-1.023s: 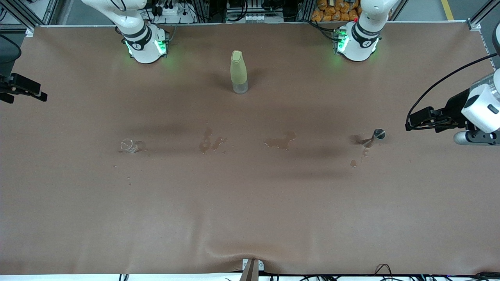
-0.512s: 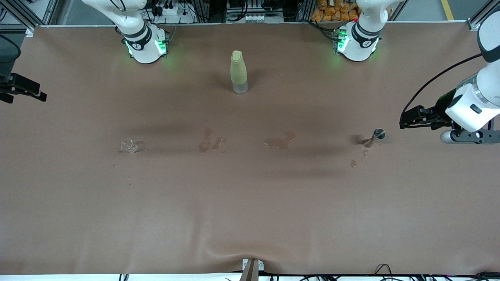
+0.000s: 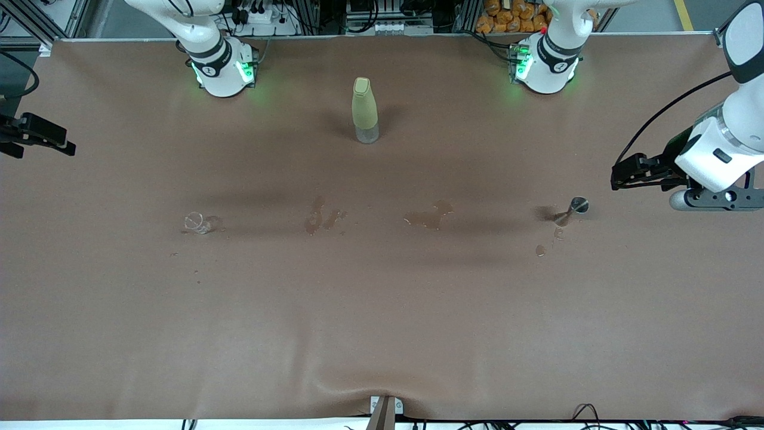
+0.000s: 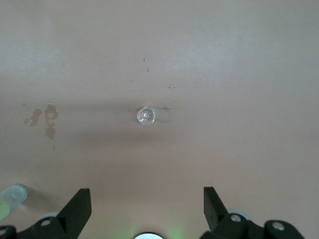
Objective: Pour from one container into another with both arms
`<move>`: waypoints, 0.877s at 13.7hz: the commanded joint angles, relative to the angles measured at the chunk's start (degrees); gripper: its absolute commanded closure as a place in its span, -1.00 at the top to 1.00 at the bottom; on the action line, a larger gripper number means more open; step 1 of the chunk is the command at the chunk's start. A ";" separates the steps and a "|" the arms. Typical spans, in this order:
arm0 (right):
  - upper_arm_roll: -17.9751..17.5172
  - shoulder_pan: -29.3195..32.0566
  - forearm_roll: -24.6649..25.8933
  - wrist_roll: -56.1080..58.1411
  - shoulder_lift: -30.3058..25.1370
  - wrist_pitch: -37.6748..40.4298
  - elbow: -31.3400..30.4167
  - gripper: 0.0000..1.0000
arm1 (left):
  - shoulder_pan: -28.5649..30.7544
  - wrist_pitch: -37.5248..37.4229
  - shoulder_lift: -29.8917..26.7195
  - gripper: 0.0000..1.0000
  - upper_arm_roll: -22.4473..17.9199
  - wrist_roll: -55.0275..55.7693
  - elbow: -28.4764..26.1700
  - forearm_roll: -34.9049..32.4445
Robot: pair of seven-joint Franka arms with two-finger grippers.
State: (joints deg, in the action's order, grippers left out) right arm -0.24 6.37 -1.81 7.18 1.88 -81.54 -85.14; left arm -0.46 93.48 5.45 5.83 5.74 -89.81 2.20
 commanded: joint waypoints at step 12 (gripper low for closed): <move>2.08 -3.03 2.16 -1.11 0.58 0.42 1.65 1.00 | -1.56 -0.93 -1.32 1.00 -1.35 7.33 -0.10 -0.53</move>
State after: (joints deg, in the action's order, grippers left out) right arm 1.27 4.31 -0.89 7.14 1.89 -81.55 -84.94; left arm -1.16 93.25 5.19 5.09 9.49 -89.81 2.20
